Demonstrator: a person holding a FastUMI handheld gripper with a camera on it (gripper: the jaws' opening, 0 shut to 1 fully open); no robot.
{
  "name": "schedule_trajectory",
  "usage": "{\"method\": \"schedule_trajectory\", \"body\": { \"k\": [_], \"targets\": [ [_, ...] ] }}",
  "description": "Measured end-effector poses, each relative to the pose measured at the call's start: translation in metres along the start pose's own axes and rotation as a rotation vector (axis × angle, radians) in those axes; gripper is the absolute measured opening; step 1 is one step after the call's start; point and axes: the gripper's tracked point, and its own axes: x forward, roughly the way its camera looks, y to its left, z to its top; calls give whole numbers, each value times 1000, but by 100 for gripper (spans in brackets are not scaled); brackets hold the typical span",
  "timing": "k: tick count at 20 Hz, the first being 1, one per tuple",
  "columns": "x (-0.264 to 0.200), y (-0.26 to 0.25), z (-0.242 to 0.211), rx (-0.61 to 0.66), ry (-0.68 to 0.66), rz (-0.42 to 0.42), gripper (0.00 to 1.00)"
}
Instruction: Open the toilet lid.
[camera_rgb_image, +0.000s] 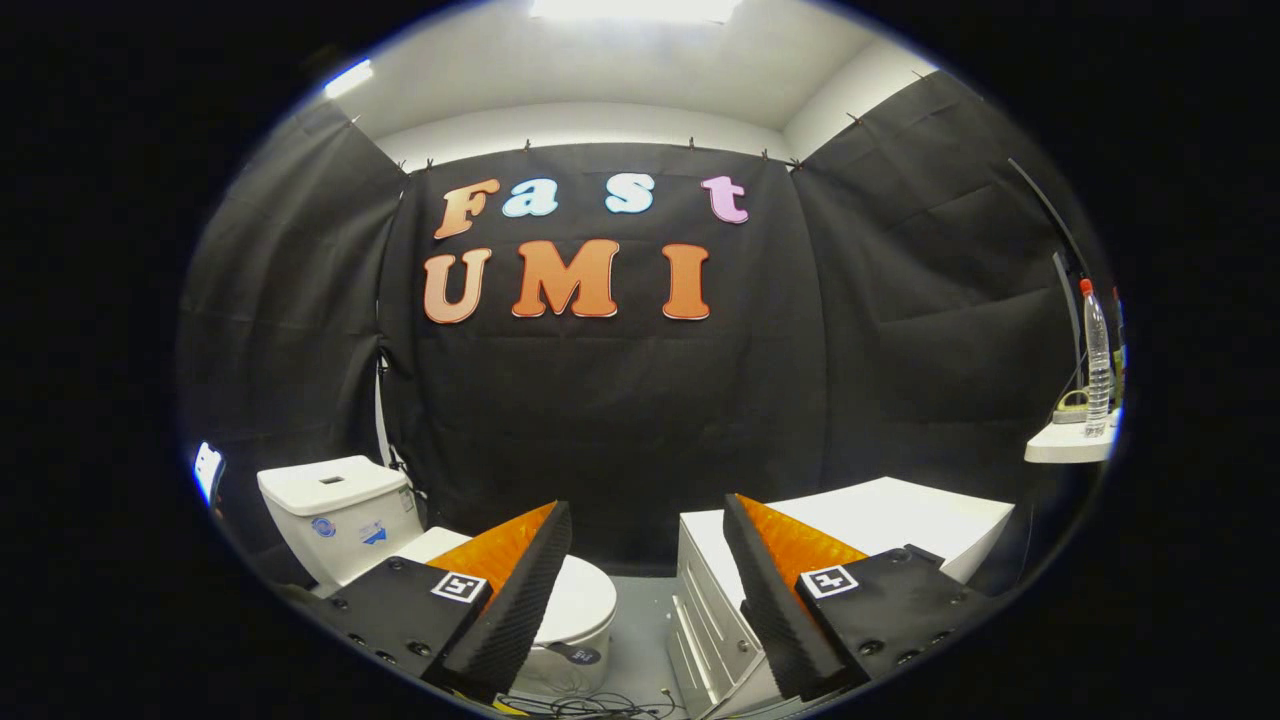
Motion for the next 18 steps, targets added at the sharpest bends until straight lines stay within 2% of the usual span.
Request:
{"method": "schedule_trajectory", "body": {
  "k": [3, 8, 12, 16, 18],
  "targets": [
    [0, 2, 3, 4, 0, -22, 98],
    [15, 37, 23, 49, -35, -13, 98],
    [27, 65, 17, 98, -53, -17, 98],
    [34, 106, -20, 276, -12, 42, 98],
    [30, 116, -53, 353, 70, 43, 98]
  ]
}}
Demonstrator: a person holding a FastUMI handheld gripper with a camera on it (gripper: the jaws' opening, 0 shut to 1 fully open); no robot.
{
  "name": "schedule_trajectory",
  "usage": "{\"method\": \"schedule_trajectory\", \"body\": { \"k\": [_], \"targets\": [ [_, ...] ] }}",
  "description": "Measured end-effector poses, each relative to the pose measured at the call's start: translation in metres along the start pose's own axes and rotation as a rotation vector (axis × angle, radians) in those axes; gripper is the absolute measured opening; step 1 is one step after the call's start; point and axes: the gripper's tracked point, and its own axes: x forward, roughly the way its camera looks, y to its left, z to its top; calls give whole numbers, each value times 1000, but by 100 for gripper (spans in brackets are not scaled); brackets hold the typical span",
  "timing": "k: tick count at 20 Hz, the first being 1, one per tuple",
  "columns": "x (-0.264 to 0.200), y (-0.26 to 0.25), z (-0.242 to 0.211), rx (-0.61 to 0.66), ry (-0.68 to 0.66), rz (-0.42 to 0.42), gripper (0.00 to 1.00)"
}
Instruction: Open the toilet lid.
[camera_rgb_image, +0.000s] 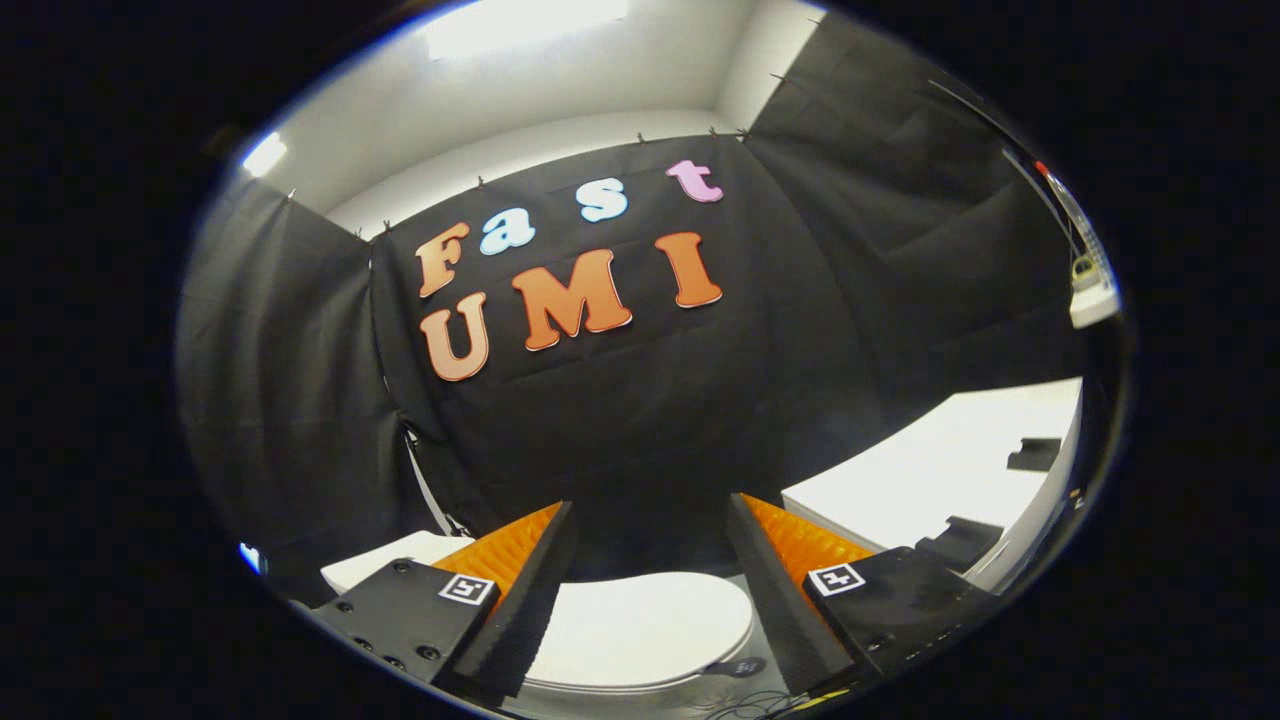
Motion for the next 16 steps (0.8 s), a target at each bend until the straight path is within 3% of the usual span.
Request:
{"method": "schedule_trajectory", "body": {
  "k": [10, 14, 16],
  "targets": [
    [29, -32, -102, 121, 123, -151, 98],
    [18, -65, -155, 191, 224, -199, 98],
    [19, -92, -178, 227, 263, -267, 98]
  ]
}}
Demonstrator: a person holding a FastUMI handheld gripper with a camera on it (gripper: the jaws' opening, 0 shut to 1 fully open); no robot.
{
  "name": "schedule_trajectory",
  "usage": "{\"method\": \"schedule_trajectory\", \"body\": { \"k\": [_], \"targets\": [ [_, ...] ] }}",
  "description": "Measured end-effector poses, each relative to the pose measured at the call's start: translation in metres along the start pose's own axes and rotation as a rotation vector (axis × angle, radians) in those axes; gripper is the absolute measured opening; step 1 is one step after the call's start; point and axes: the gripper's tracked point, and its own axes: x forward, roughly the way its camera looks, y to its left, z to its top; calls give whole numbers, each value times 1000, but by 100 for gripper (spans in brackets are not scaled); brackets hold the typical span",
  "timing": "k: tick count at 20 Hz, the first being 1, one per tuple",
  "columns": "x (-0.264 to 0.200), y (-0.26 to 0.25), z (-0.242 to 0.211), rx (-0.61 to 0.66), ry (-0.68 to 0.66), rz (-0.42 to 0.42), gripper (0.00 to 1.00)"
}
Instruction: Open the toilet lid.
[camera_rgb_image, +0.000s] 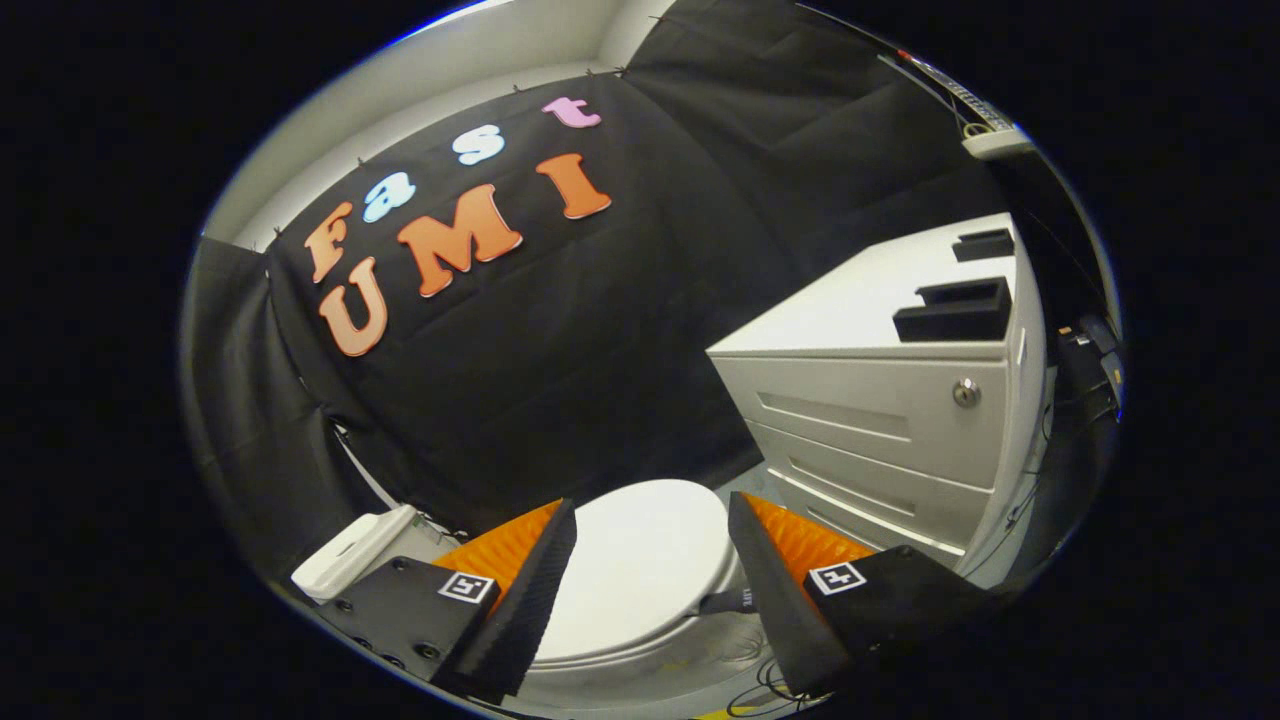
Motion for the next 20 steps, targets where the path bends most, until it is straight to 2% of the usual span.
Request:
{"method": "schedule_trajectory", "body": {
  "k": [1, 3, 7, 15, 20],
  "targets": [
    [3, -12, -7, 38, 16, -27, 98],
    [25, -28, 0, 124, -66, -61, 98],
    [29, -53, -30, 242, 18, -113, 98],
    [36, -60, -58, 329, 127, -149, 99],
    [51, -66, -61, 384, 131, -155, 98]
  ]
}}
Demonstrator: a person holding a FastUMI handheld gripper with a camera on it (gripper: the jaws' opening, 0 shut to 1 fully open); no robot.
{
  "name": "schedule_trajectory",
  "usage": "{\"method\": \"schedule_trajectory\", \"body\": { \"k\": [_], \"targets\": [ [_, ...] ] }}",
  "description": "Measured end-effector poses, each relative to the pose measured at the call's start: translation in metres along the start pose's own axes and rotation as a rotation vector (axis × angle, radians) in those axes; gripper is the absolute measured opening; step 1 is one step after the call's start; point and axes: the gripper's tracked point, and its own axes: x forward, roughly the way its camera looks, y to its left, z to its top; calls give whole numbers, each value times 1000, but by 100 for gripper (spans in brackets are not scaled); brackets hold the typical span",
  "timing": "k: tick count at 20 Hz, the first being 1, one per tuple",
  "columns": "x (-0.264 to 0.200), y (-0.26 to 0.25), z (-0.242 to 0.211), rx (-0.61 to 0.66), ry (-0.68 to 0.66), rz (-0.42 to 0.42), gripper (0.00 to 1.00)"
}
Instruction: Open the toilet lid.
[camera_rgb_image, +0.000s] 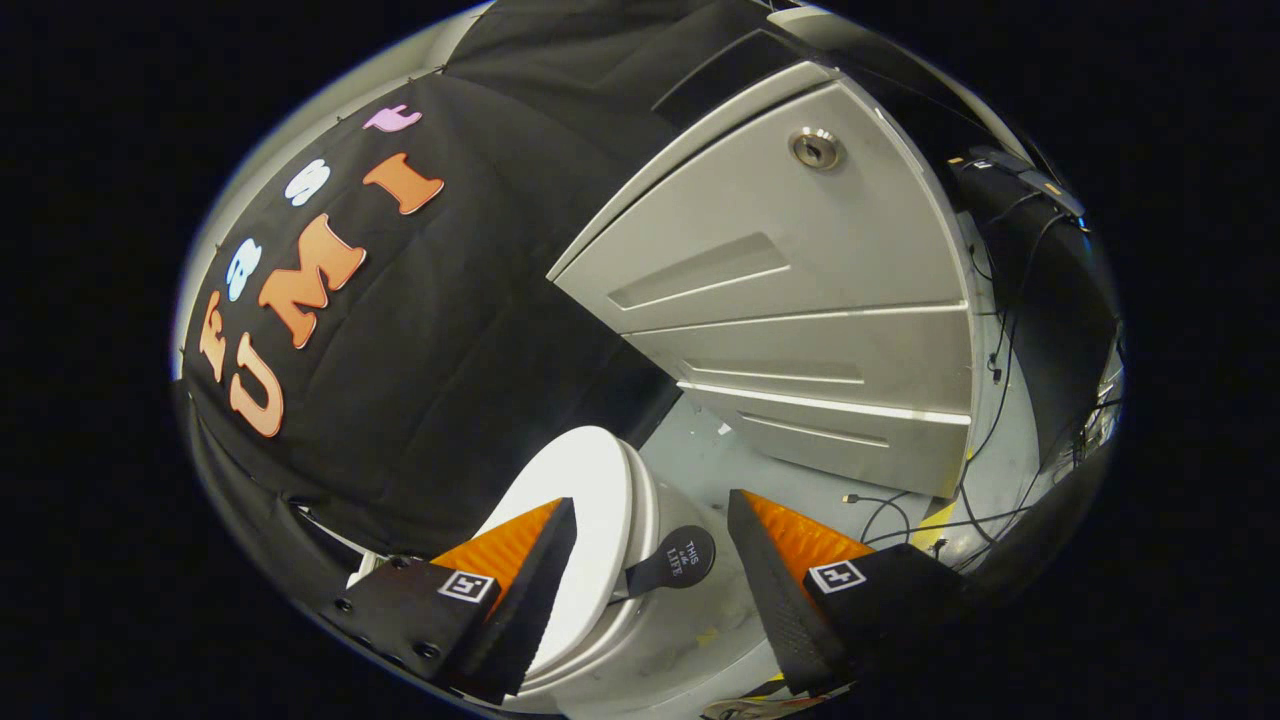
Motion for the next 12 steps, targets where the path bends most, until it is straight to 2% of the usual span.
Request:
{"method": "schedule_trajectory", "body": {
  "k": [3, 6, 12],
  "targets": [
    [8, -3, 0, 33, 9, 0, 97],
    [15, 2, 0, 74, 16, 33, 97],
    [21, 5, -2, 108, 39, 74, 83]
  ]
}}
